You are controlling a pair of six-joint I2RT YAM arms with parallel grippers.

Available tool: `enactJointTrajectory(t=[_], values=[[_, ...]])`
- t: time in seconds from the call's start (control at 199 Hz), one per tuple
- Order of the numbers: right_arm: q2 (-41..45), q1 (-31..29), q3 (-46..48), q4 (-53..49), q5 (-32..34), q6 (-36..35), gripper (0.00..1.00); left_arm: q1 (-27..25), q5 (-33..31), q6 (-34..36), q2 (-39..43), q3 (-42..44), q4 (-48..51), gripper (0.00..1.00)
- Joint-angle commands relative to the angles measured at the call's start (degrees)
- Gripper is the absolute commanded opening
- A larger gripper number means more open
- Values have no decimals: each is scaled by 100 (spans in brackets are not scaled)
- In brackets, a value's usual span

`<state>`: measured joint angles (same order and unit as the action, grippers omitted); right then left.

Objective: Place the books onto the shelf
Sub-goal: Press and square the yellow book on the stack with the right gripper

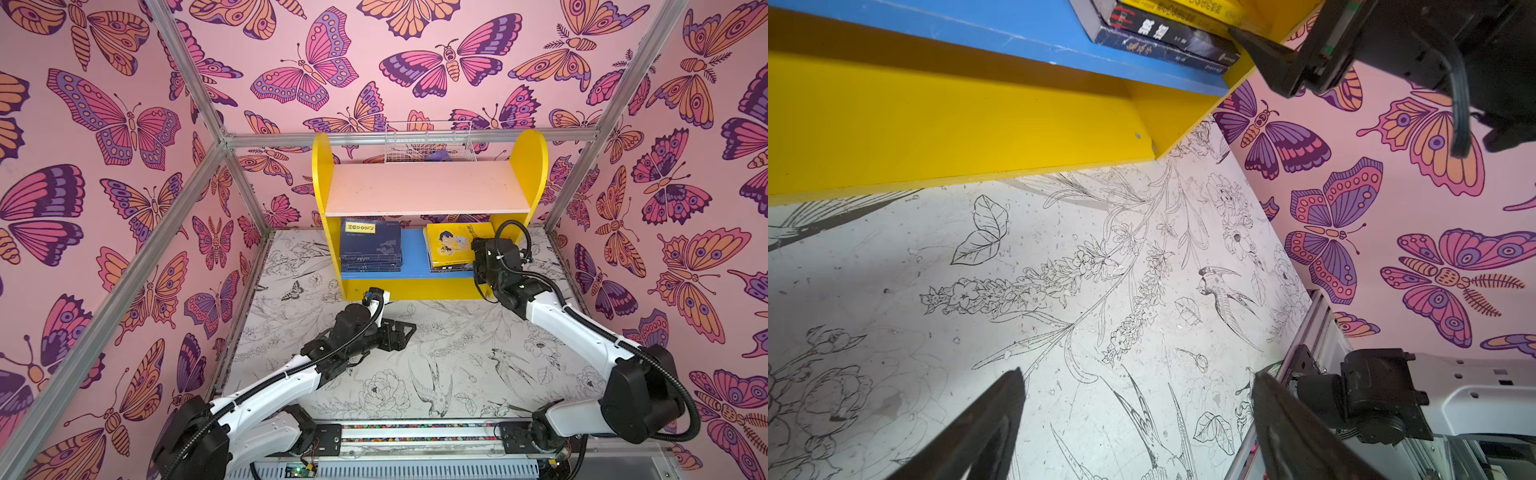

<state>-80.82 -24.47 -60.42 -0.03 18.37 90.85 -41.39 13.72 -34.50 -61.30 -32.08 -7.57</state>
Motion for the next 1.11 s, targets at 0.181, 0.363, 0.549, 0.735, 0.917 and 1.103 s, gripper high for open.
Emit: enactJointTrajectory(t=[0.181,0.363,0.549,0.735,0.917,1.103], values=[[294,-41,-380,-756,-149,-981,70,-98,-8,167,-127,-211,78,88],[615,-43,-459,-1756,-321,-2158,31,-104,-85,166,-214,-238,79,88],[191,-48,-612,-2198,-1216,-2887,0,-107,-980,-168,-354,-258,342,87],[-269,-117,-519,-1988,-1457,-2878,0,-107,-1825,-782,-333,-76,516,87],[-397,-120,-610,-1892,-1180,-2922,0,-107,-1959,-815,-141,-35,676,87],[-573,-98,-768,-1882,-953,-2972,0,-107,-2064,-839,68,30,789,87]])
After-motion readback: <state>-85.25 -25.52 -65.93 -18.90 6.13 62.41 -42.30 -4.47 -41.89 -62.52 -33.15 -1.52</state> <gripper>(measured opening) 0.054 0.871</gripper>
